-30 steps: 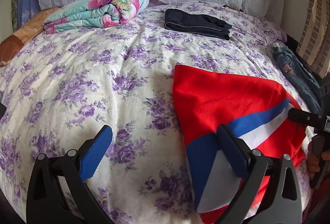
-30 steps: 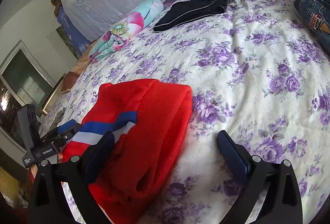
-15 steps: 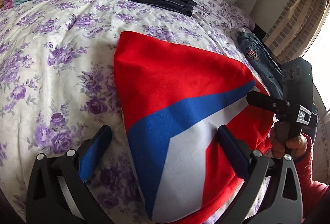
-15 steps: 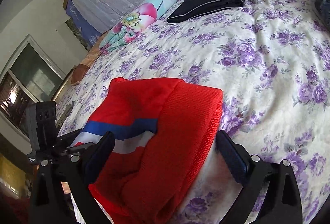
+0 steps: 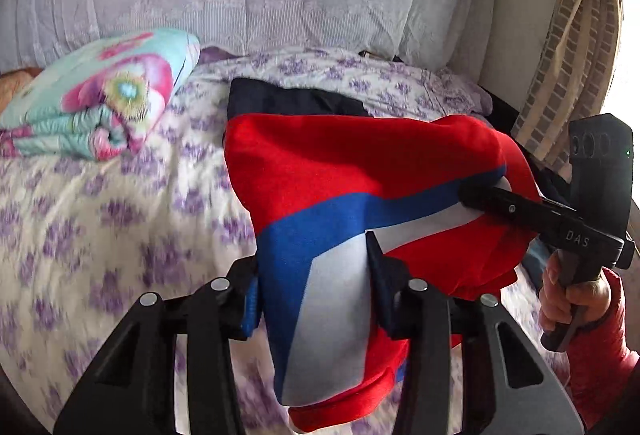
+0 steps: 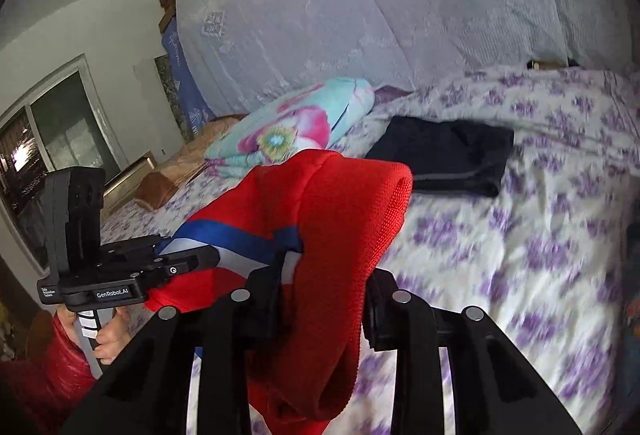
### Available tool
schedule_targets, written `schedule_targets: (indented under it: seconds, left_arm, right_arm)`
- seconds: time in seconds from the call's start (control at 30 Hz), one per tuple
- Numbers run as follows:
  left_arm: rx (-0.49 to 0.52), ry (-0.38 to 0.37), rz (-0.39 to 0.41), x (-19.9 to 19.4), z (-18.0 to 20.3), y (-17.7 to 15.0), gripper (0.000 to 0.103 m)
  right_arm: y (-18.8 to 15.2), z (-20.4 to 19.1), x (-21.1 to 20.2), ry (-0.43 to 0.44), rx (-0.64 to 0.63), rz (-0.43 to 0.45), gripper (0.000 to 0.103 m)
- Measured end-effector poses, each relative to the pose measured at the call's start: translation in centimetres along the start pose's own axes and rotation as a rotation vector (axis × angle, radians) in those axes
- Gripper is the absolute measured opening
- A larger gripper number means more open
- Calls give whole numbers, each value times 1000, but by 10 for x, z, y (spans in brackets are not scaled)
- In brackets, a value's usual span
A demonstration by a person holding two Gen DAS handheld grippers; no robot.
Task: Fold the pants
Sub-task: 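Lift the folded red jacket with the right tool and carry it to the navy garment, then lower the red jacket onto the folded navy garment and open the right tool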
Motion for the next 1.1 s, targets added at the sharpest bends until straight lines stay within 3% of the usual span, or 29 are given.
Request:
schedule_targets:
  seconds: [0.2, 0.33, 0.4, 0.47, 0.5, 0.53, 0.57, 0.6, 0.63, 0.67, 0.73, 0.77, 0.8, 0.9, 0.97, 1.0, 1.03, 1.1]
  left_arm:
    - [54, 76, 35, 82, -42, 117, 43]
    - [32, 106, 23, 154, -69, 164, 43]
    - [11, 113, -14, 197, -82, 165, 48]
    - [-18, 157, -73, 242, -97, 149, 55]
    - [-32, 214, -108, 261, -105, 135, 58]
    - [-49, 260, -140, 278, -112, 117, 63]
    - [-88, 248, -103, 282, -117, 102, 74]
    - [-143, 228, -44, 275, -123, 90, 84]
    - [-184, 204, -35, 269, -127, 85, 85]
    - [-200, 188, -42, 260, -129, 89, 82]
    - [-208, 237, 61, 229, -133, 104, 79]
    - [-215, 271, 107, 214, -132, 109, 81]
    - [-205, 271, 126, 209, -129, 114, 87]
    - [-122, 317, 60, 227, -119, 115, 88]
    - [-60, 395, -59, 258, -119, 106, 93]
    - [-41, 389, -107, 271, -120, 99, 96]
    - [-55, 389, -92, 273, -122, 97, 97]
    - [-54, 401, -78, 264, -122, 103, 98]
  right_arm:
    - [119, 40, 70, -91, 1, 97, 32]
    - [168, 86, 134, -147, 70, 122, 32]
    - [171, 120, 171, -197, 124, 104, 35]
    - [157, 162, 209, -334, 177, 88, 60]
    - [146, 181, 222, -428, 189, 92, 60]
    - [133, 196, 228, -432, 196, 123, 70]
    - [121, 202, 221, -364, 225, 198, 79]
    - [119, 207, 216, -348, 275, 197, 83]
    - [127, 203, 209, -338, 265, 175, 82]
    - [135, 191, 195, -348, 214, 232, 81]
    - [143, 159, 160, -434, 100, 431, 83]
    - [146, 144, 155, -435, 44, 452, 83]
    - [149, 132, 159, -437, -6, 438, 83]
    - [142, 120, 186, -516, -105, 398, 84]
    - [128, 140, 222, -659, -165, 245, 85]
    - [119, 157, 239, -680, -159, 149, 85]
    - [116, 165, 239, -638, -111, 141, 85]
    - [125, 158, 217, -597, -75, 221, 85]
Point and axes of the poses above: each gripper's, at about its wrist camera, not at the fingertips, and x roughly the way its jaws point, z to its right, y to its top, the point moved 4 cm from there along x, roughly the way its jaws point, and after that the axes turned 11 degrees about x, right-handed, at the moved point
